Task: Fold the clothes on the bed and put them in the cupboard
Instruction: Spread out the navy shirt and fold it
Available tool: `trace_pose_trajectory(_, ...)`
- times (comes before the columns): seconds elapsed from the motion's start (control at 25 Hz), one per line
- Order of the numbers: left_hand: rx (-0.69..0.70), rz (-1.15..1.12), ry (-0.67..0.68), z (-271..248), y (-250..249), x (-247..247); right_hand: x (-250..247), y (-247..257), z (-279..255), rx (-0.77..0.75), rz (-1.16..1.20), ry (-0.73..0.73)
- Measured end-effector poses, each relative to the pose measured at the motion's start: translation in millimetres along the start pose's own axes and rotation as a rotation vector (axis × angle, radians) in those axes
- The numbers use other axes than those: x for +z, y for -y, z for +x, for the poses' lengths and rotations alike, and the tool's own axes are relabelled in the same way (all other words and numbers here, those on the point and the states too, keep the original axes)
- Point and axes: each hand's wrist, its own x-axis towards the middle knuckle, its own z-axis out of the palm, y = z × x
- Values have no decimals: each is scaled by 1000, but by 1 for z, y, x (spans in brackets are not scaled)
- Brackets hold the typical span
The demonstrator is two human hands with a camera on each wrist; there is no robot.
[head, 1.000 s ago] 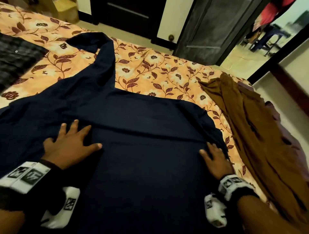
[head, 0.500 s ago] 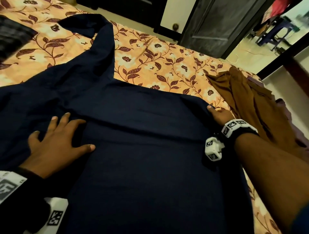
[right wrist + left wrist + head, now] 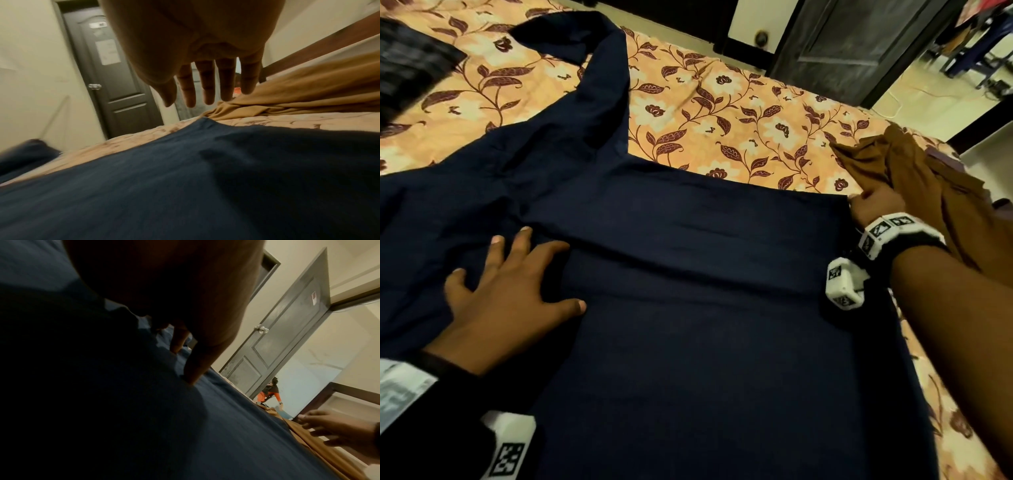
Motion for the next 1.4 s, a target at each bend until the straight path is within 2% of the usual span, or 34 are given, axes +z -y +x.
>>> trace_pose_trajectory(0.08, 34, 25, -10, -4, -10, 1, -10, -2, -57, -110, 63, -9)
trace_pose_trajectory(0.12, 96, 34, -16, -7, -16, 2, -9, 1, -97, -212, 130, 57)
trace_pose_trajectory(0.2, 258, 29, 51, -16, -29, 9, 5, 21, -187, -474, 222, 302)
trace_pose_trajectory(0.28, 335, 72, 172, -25, -33, 16, 30, 39, -259, -701, 34, 531)
trace_pose_trajectory(0.32, 337, 108, 209, -26, -32, 18, 40, 39, -270, -696, -114, 577)
trace_pose_trajectory(0.4, 329, 131, 235, -29, -29, 20, 47, 9, -242, -500, -264, 513)
trace_pose_trajectory(0.44, 324, 133, 231, -30, -29, 20, 41, -12, -214, -343, -289, 472)
trace_pose_trajectory(0.52, 318, 126, 231, -34, -34, 18, 15, -44, -154, -30, -360, 448)
trace_pose_trajectory(0.56, 314, 117, 232, -33, -37, 15, -1, -44, -132, 34, -429, 424)
trace_pose_trajectory(0.6, 308, 107, 241, -32, -38, 11, -9, -36, -117, -13, -504, 383)
trace_pose_trajectory(0.68, 294, 84, 259, -25, -38, 4, -6, 8, -103, -360, -467, 312)
trace_pose_trajectory(0.76, 274, 75, 270, -21, -37, -1, 11, 61, -102, -661, -266, 462)
trace_pose_trajectory(0.8, 272, 83, 275, -20, -37, -1, 23, 81, -98, -735, -217, 529)
trace_pose_trajectory(0.88, 280, 114, 300, -22, -37, 0, 41, 109, -76, -746, -212, 583)
trace_pose_trajectory(0.96, 291, 122, 327, -22, -34, 0, 47, 130, -45, -624, -302, 605)
trace_pose_trajectory(1.04, 297, 121, 350, -19, -29, -4, 45, 148, -36, -542, -440, 605)
trace_pose_trajectory(1.08, 295, 117, 351, -18, -27, -6, 45, 157, -45, -589, -485, 579)
trace_pose_trajectory(1.16, 279, 129, 321, -18, -22, -7, 47, 172, -99, -840, -502, 536)
trace_pose_trajectory(1.2, 277, 145, 302, -19, -20, -6, 51, 172, -134, -1011, -458, 585)
trace_pose_trajectory(1.24, 279, 157, 286, -20, -16, -5, 56, 168, -168, -1197, -432, 688)
trace_pose_trajectory(1.28, 283, 157, 281, -21, -12, -2, 61, 160, -189, -1320, -452, 790)
trace_pose_trajectory(1.32, 287, 151, 284, -22, -9, 0, 66, 155, -189, -1390, -523, 812)
trace_pose_trajectory(1.36, 292, 137, 289, -23, -6, 1, 68, 155, -176, -1365, -600, 794)
trace_pose_trajectory(1.4, 290, 114, 287, -24, -4, 3, 66, 163, -154, -1264, -650, 738)
